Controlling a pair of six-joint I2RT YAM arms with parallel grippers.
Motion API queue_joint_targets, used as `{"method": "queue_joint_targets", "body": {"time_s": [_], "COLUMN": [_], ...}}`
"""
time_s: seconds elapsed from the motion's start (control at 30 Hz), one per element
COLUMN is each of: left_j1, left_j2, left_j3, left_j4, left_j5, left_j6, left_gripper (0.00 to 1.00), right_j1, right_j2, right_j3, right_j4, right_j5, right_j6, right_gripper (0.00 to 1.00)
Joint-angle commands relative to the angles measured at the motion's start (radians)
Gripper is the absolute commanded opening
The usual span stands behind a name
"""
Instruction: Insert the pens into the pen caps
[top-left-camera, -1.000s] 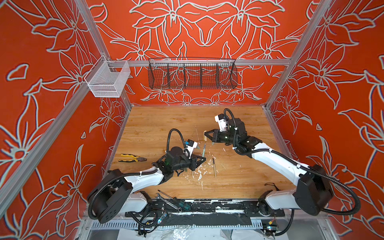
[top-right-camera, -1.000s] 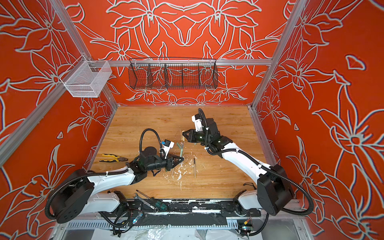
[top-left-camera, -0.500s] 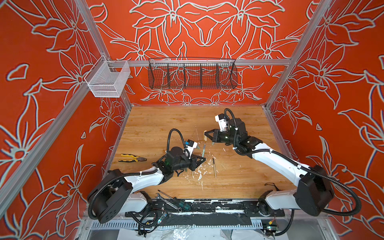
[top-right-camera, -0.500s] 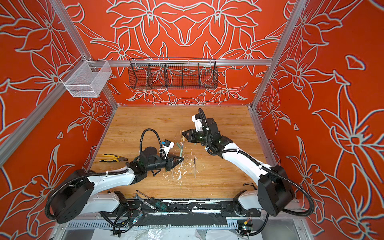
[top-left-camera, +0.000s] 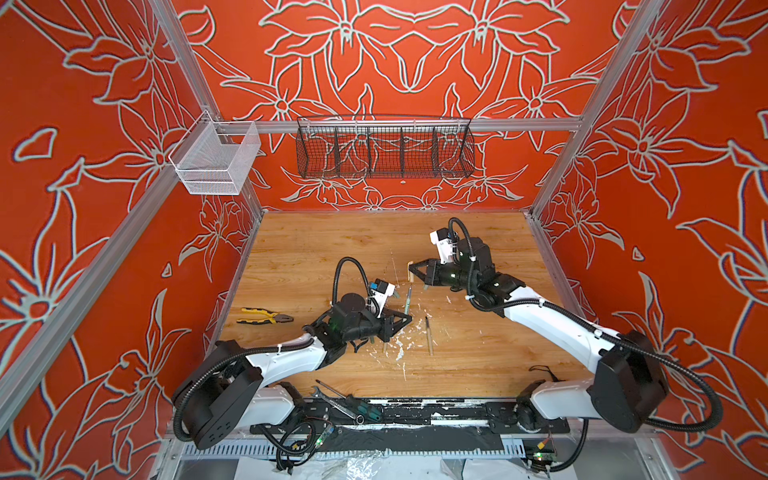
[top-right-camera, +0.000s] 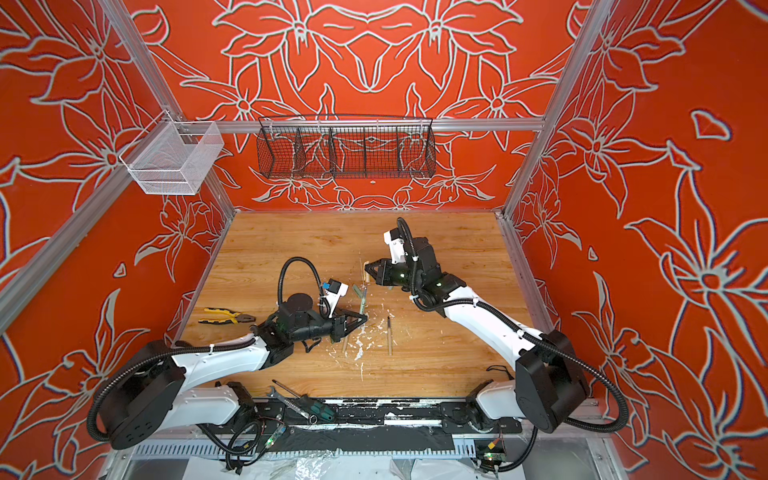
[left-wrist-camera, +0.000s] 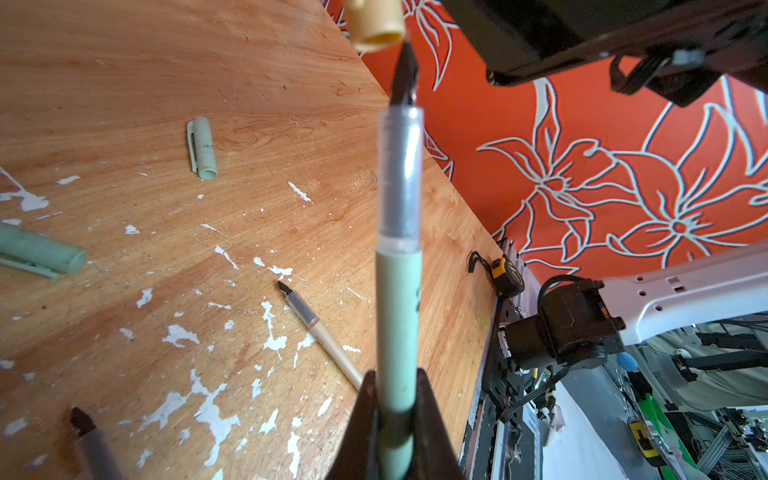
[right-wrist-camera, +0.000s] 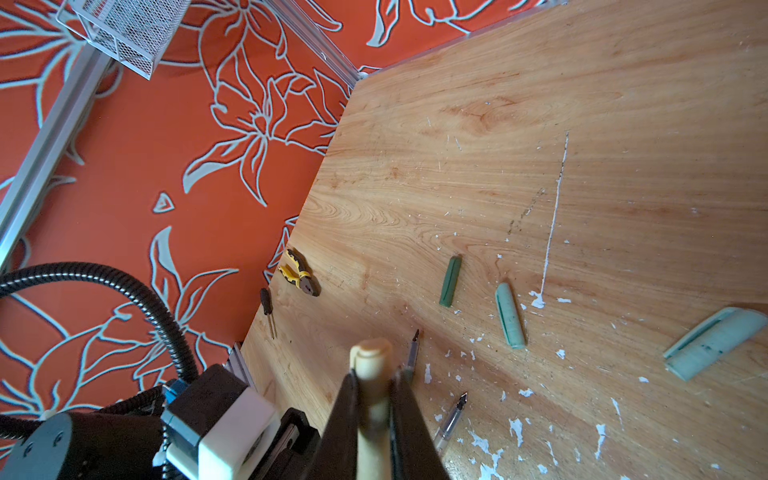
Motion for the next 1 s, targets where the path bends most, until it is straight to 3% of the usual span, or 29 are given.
{"method": "queue_joint_targets", "body": {"time_s": [0.0,0.97], "left_j1": [-0.003,0.024], "left_j2": [-0.019,-0.011], "left_j3": [0.016,0.009], "left_j4": [0.032,0.042], "left_j5": [0.002,-0.006], "left_j6": [0.013,-0.001], "left_gripper": [0.00,0.00], "right_j1": [0.011,0.030], "right_j2": [-0.027,-0.076], "right_j3": [-0.012,-0.064], "right_j4": [0.016,0.050], "right_j5": [0.004,0.039], "right_j6": [0.004,0.001], "right_gripper": [0.09,0.09]}}
